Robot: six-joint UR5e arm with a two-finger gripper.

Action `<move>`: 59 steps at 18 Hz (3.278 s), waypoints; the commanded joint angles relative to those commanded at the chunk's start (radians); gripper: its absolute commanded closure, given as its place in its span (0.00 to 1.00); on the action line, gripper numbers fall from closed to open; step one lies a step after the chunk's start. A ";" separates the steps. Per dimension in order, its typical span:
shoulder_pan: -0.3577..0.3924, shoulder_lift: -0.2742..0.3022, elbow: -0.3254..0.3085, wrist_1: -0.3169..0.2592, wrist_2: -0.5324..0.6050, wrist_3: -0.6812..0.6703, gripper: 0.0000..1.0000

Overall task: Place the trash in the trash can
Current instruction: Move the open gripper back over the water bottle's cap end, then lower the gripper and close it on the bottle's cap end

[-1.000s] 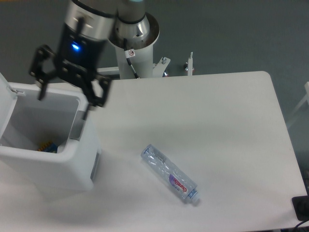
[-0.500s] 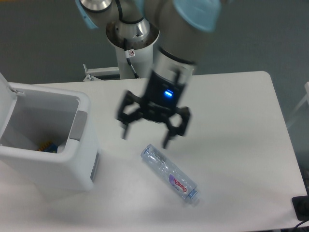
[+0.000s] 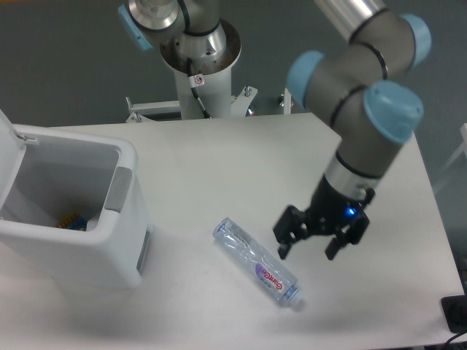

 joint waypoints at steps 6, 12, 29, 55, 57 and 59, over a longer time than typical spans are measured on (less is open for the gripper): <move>-0.008 -0.074 0.035 -0.009 0.100 -0.075 0.00; -0.060 -0.150 0.069 -0.009 0.189 -0.164 0.00; -0.135 -0.223 0.028 -0.003 0.272 -0.262 0.00; -0.124 -0.120 0.057 0.041 0.253 -0.242 0.48; -0.114 -0.079 0.057 0.077 0.194 -0.242 0.56; -0.113 -0.048 0.054 0.078 0.160 -0.242 0.62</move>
